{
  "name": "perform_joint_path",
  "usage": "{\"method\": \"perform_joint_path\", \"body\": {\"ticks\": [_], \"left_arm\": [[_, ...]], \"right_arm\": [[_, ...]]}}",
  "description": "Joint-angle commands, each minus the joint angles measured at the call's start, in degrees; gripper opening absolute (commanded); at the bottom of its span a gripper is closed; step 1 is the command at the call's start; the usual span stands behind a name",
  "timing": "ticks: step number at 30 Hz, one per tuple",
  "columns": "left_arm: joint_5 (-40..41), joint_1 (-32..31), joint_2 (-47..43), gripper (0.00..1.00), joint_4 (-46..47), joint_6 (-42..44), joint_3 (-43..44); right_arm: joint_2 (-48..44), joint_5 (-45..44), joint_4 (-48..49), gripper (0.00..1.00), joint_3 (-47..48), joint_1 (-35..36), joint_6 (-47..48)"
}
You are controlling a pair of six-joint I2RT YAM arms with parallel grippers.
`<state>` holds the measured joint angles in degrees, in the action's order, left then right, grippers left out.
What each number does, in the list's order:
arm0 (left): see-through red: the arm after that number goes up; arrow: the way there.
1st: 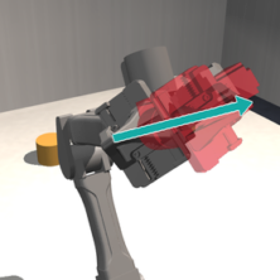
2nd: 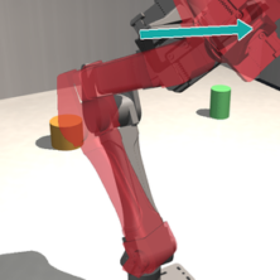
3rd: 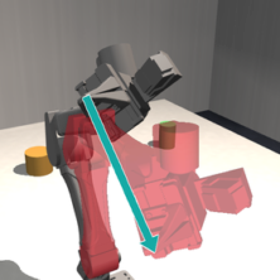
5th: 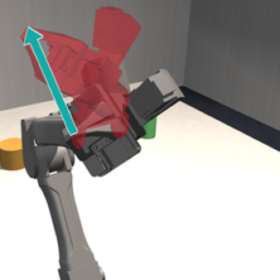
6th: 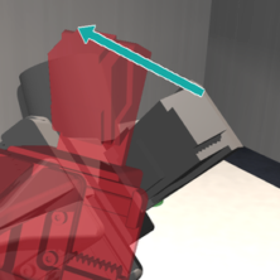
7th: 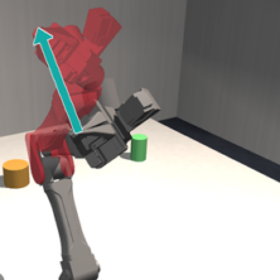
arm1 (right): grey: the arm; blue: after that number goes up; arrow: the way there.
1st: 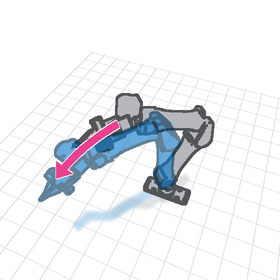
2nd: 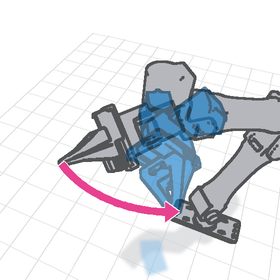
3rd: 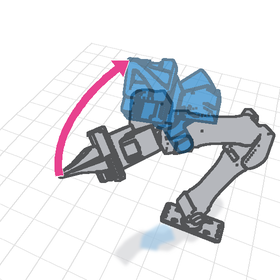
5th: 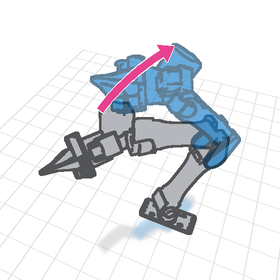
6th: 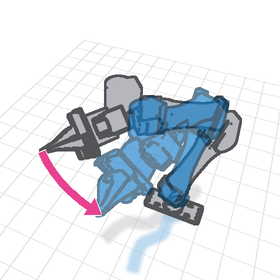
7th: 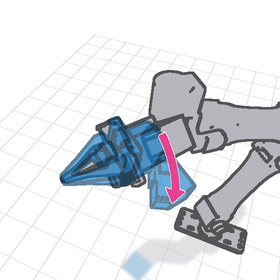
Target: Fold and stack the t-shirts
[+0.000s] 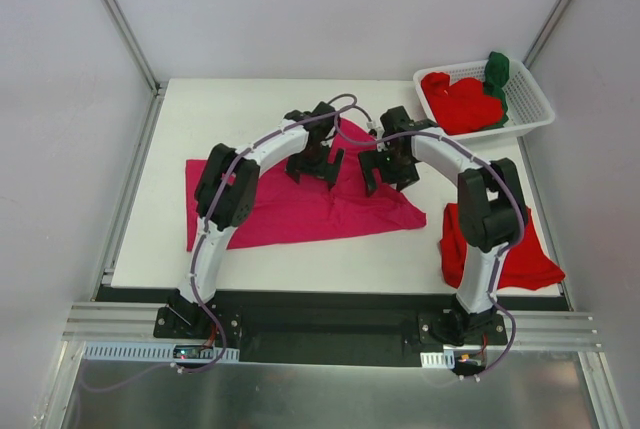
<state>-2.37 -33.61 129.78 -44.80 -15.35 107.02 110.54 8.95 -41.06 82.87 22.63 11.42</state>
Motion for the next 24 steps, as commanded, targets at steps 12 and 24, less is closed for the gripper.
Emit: {"method": "perform_joint_path", "body": {"ticks": [12,24], "left_arm": [[-0.27,-1.64,-10.14,0.98,-0.73,0.68,-7.69],[1.23,-3.57,-13.23,0.99,-0.21,2.08,-10.96]], "right_arm": [[3.63,-4.2,2.74,0.96,4.05,0.31,0.88],[6.79,-8.42,6.78,0.96,4.76,0.92,3.87]]}}
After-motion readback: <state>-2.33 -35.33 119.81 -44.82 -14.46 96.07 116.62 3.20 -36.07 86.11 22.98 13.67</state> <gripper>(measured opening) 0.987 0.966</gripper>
